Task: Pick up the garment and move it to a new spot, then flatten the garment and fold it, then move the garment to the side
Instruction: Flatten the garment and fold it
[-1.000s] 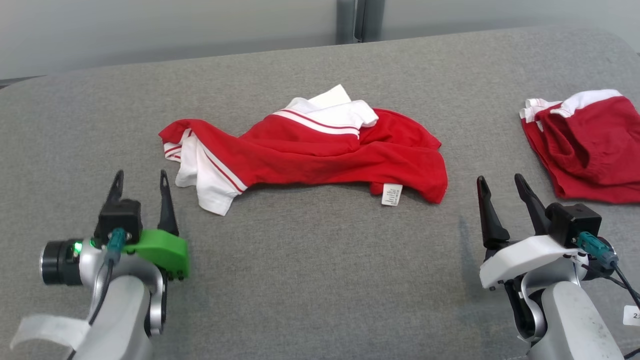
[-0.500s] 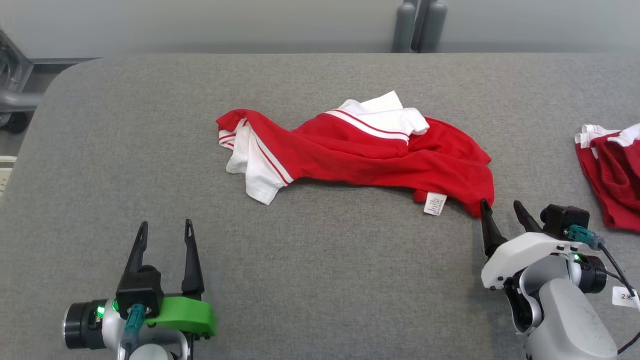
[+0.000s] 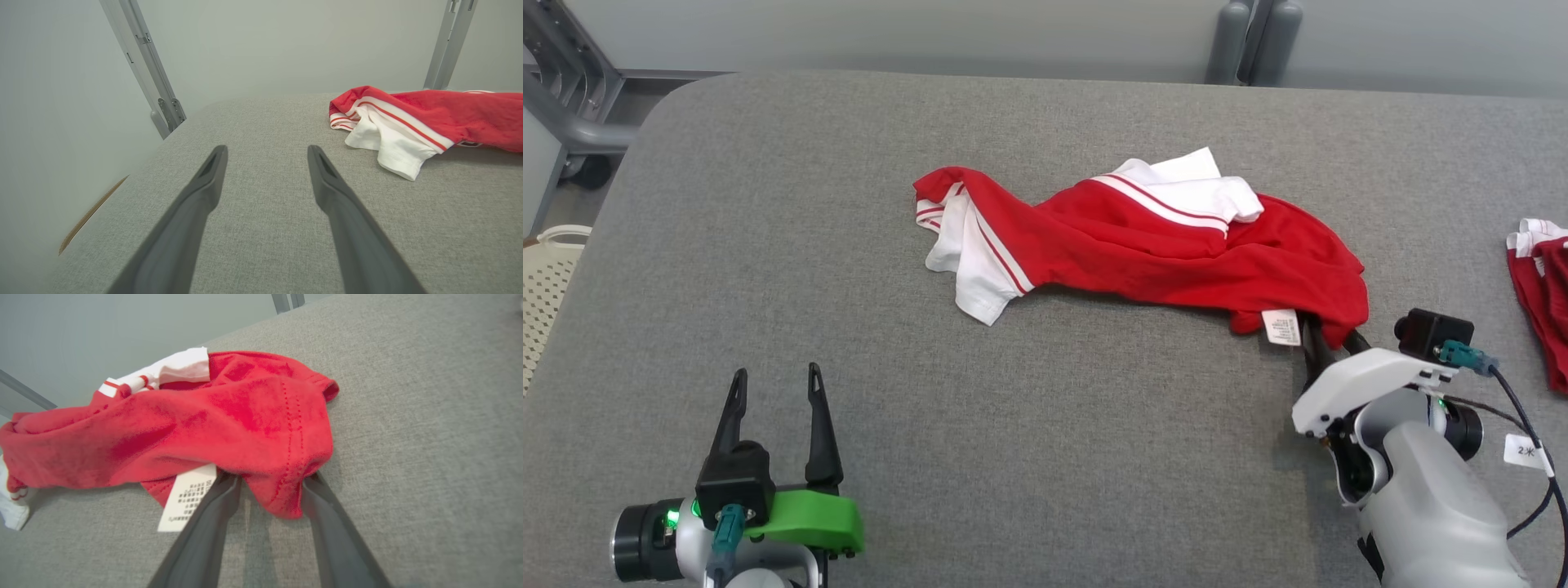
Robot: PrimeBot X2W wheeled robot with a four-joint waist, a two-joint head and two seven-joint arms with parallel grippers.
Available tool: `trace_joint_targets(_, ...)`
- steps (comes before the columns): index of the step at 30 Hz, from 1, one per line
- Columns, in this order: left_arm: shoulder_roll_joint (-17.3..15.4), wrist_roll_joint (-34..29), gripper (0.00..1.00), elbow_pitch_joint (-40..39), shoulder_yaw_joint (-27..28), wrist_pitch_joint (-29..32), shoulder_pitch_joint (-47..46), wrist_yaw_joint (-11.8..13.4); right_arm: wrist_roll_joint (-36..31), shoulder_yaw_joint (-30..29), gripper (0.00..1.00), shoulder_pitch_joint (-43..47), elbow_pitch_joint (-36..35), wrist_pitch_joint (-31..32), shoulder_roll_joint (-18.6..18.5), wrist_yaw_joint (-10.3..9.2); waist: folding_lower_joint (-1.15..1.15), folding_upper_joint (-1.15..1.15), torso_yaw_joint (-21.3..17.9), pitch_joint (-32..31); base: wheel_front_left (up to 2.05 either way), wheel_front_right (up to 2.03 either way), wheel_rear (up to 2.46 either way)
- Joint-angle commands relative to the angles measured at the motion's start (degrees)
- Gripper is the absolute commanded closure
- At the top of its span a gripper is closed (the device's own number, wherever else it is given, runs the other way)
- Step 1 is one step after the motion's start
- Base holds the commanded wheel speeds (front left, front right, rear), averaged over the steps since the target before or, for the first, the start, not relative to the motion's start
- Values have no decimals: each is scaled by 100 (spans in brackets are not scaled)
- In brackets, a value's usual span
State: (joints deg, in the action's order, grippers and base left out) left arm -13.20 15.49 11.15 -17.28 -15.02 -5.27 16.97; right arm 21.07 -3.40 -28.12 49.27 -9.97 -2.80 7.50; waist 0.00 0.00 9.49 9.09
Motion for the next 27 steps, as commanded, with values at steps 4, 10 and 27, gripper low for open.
trace_joint_targets(4, 52, -77, 0, 7, 99, -19, 130, -41, -25, 119, 100, -423, 52, -178, -108, -3, 0, 0, -12, -28, 0, 0, 0)
trace_joint_targets(10, 129, -129, 0, 61, 164, -19, 185, -86, -35, 474, 100, -888, -158, -177, -252, -3, 0, 0, -70, -97, 0, 0, 0)
trace_joint_targets(27, 294, -218, 0, 195, 320, -19, 323, -223, 176, 1582, 100, -1367, -1402, 369, -459, -3, 0, 0, -458, -256, 0, 0, 0)
